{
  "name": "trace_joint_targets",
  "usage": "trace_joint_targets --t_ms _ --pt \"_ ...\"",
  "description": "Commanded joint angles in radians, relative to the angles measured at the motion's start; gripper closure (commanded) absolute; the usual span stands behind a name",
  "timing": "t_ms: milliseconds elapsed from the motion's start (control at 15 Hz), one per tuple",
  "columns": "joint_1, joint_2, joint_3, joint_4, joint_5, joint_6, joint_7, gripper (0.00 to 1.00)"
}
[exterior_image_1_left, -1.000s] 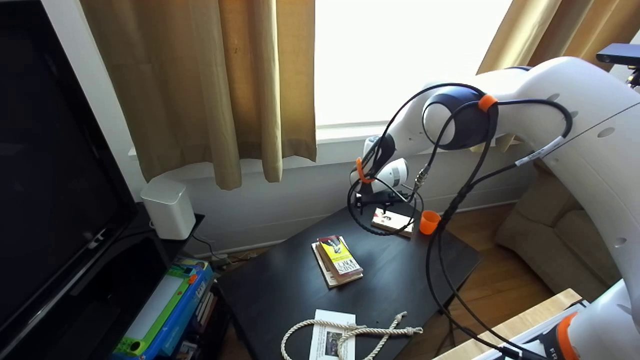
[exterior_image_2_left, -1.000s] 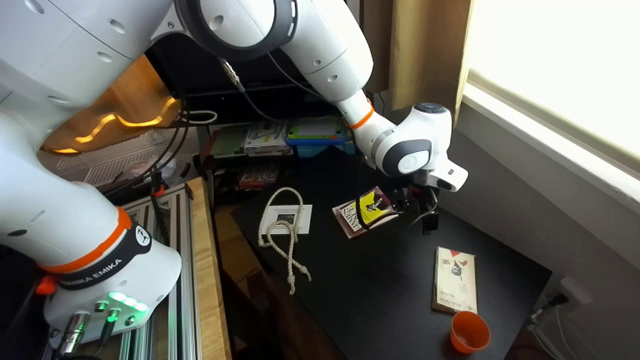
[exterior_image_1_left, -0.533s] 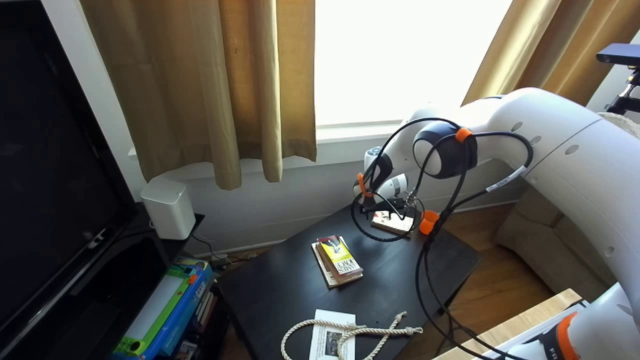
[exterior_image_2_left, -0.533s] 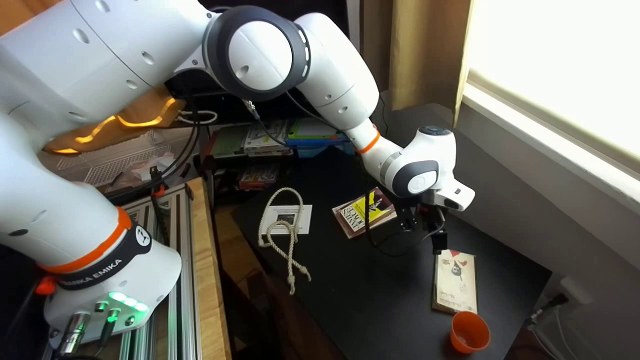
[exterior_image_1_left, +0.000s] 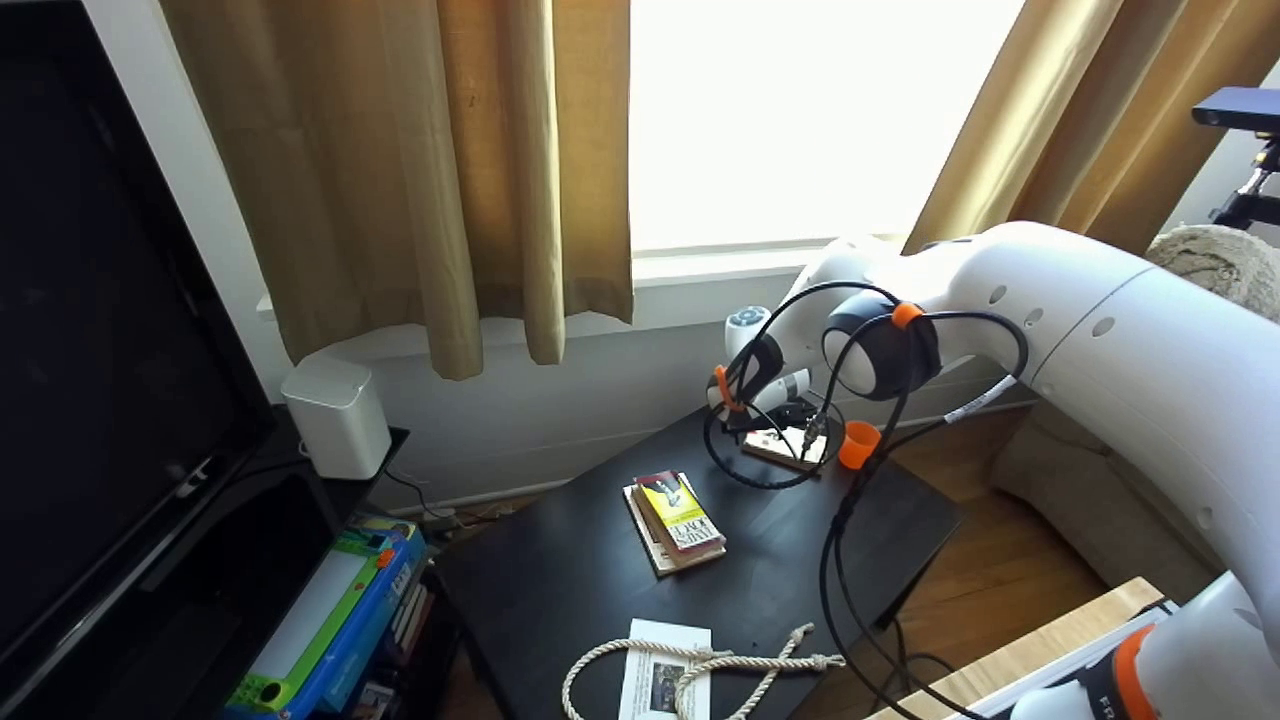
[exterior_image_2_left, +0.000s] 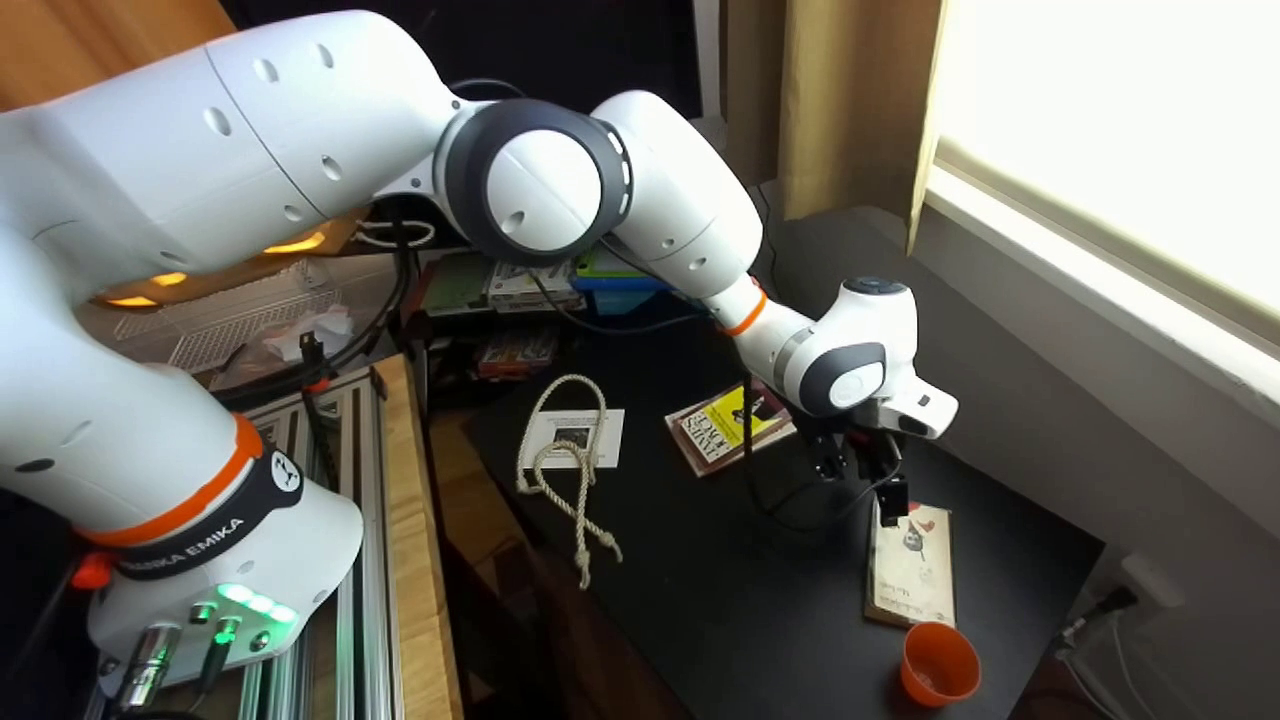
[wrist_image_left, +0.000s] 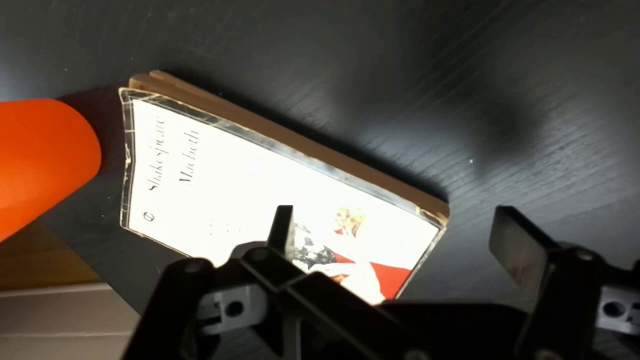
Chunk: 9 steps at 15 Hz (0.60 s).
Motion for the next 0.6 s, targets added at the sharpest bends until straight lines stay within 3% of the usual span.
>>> trace_joint_targets --t_ms 0,67,533 --pt "-0.018 0.09 -0.009 0.126 -0.027 -0.055 0.021 0.0" --pt "-0.006 0.028 -0.008 0.032 -0.046 -0.033 0.026 0.0" --pt "-0.02 0.031 -0.001 0.025 -0.099 0.038 0.016 0.0"
